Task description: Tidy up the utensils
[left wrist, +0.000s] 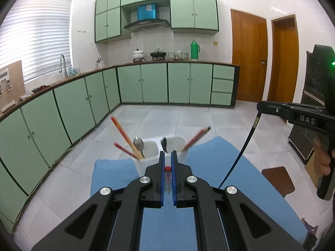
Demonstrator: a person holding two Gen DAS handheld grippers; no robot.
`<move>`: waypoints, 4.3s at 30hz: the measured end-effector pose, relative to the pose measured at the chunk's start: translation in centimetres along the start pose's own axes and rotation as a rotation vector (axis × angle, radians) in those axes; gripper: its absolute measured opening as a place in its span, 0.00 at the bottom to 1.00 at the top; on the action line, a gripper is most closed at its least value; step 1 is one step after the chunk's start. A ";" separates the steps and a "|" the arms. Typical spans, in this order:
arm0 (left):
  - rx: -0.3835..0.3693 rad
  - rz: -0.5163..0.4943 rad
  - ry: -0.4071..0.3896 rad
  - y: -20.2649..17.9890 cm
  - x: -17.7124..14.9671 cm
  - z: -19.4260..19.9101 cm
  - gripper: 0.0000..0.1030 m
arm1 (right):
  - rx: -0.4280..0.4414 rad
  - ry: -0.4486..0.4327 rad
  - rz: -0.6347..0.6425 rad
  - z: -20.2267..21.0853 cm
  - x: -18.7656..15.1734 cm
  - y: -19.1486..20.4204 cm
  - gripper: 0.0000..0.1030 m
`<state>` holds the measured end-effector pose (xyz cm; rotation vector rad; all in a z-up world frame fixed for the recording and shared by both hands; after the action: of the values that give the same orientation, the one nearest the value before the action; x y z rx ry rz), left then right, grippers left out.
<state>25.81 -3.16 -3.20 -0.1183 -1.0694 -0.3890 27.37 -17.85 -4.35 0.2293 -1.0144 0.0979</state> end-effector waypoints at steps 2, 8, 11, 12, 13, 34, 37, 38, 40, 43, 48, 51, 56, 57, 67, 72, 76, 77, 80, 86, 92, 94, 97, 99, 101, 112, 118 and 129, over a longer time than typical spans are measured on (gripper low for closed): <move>0.007 -0.001 -0.033 0.5 1.4 0.8 0.05 | -0.013 -0.030 0.012 0.4 1.7 -0.2 0.05; 0.042 0.000 -0.135 2.3 6.3 2.2 0.05 | -0.030 -0.140 0.032 1.2 7.3 -0.1 0.05; 0.053 0.003 -0.177 3.1 8.5 2.0 0.05 | -0.010 -0.195 0.030 1.0 10.0 0.3 0.05; 0.057 0.003 -0.185 3.2 9.0 1.8 0.05 | -0.010 -0.216 0.035 0.8 11.0 0.7 0.05; 0.057 0.003 -0.196 3.4 9.7 1.4 0.05 | -0.010 -0.226 0.037 0.6 11.5 0.8 0.05; 0.024 0.055 -0.109 6.7 7.8 -11.4 0.05 | 0.030 -0.063 0.045 -13.0 9.4 3.7 0.05; 0.020 0.056 -0.081 6.7 7.0 -12.9 0.05 | 0.031 -0.047 0.053 -13.8 8.6 3.9 0.06; 0.013 0.055 -0.072 6.7 6.9 -13.4 0.05 | 0.032 -0.040 0.053 -14.1 8.3 4.0 0.06; 0.001 0.064 -0.036 6.6 6.0 -14.4 0.06 | 0.046 -0.009 0.049 -14.8 7.7 4.0 0.06; -0.002 0.085 0.007 6.9 4.9 -15.3 0.10 | 0.041 0.010 0.028 -15.0 6.9 3.6 0.10; 0.011 0.106 -0.025 7.2 4.6 -12.5 0.35 | 0.006 -0.046 -0.023 -12.3 7.1 2.0 0.52; 0.026 0.105 -0.051 7.0 4.6 -10.1 0.49 | -0.027 -0.088 -0.031 -9.9 7.2 1.3 0.66; 0.039 0.124 -0.077 6.2 3.6 -5.9 0.63 | -0.069 -0.140 -0.045 -5.8 5.9 -0.1 0.86; 0.042 0.133 -0.083 5.9 2.9 -4.7 0.67 | -0.073 -0.142 -0.046 -5.1 5.4 -0.2 0.89; 0.086 0.179 -0.074 4.1 -1.9 1.1 0.87 | -0.052 -0.105 -0.099 0.5 -2.4 0.4 0.95; 0.105 0.165 -0.065 2.9 -3.1 3.2 0.89 | -0.030 -0.078 -0.107 2.1 -5.3 2.1 0.95; 0.104 0.154 -0.079 1.8 -3.6 4.8 0.91 | -0.032 -0.080 -0.086 3.6 -6.7 3.1 0.95; 0.102 0.153 -0.083 1.9 -3.4 5.1 0.91 | -0.029 -0.081 -0.082 3.9 -6.8 3.4 0.95; 0.106 0.143 -0.098 1.3 -3.4 6.1 0.93 | -0.027 -0.095 -0.060 4.9 -7.0 4.1 0.95; 0.108 0.141 -0.130 0.7 -3.0 7.9 0.94 | -0.007 -0.131 -0.035 6.8 -6.4 5.0 0.95; 0.119 0.130 -0.151 0.4 -2.9 9.2 0.94 | -0.004 -0.146 -0.003 7.7 -6.5 5.8 0.95; 0.119 0.131 -0.156 0.3 -2.9 9.4 0.94 | -0.002 -0.151 0.004 8.0 -6.5 5.9 0.95; 0.126 0.127 -0.163 0.3 -2.8 9.7 0.94 | -0.001 -0.156 0.006 8.4 -6.6 6.1 0.95; 0.130 0.125 -0.167 0.3 -2.7 9.9 0.94 | 0.001 -0.160 0.008 8.5 -6.4 6.2 0.95; 0.130 0.127 -0.171 0.4 -2.7 10.1 0.94 | -0.002 -0.162 0.012 8.7 -6.5 6.3 0.95; 0.136 0.122 -0.183 0.1 -2.6 10.9 0.94 | -0.002 -0.171 0.028 9.1 -6.4 6.9 0.95; 0.138 0.118 -0.191 0.3 -2.6 11.2 0.94 | -0.001 -0.179 0.030 9.4 -6.3 7.1 0.95; 0.142 0.119 -0.198 0.2 -2.7 11.7 0.94 | -0.005 -0.187 0.040 9.7 -6.4 7.4 0.95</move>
<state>15.08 0.98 0.13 -0.0948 -1.2750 -0.1958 14.51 -12.76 -3.82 0.2169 -1.2052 0.1117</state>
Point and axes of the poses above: each gripper's, at about its wrist camera, not at the fingertips, and z roughly against the way its jaws point, y to its left, x to its top, the point moved 7 cm from there along -z, roughly the way its jaws point, and after that the axes turned 4 degrees about -z, right-handed, at the moved point
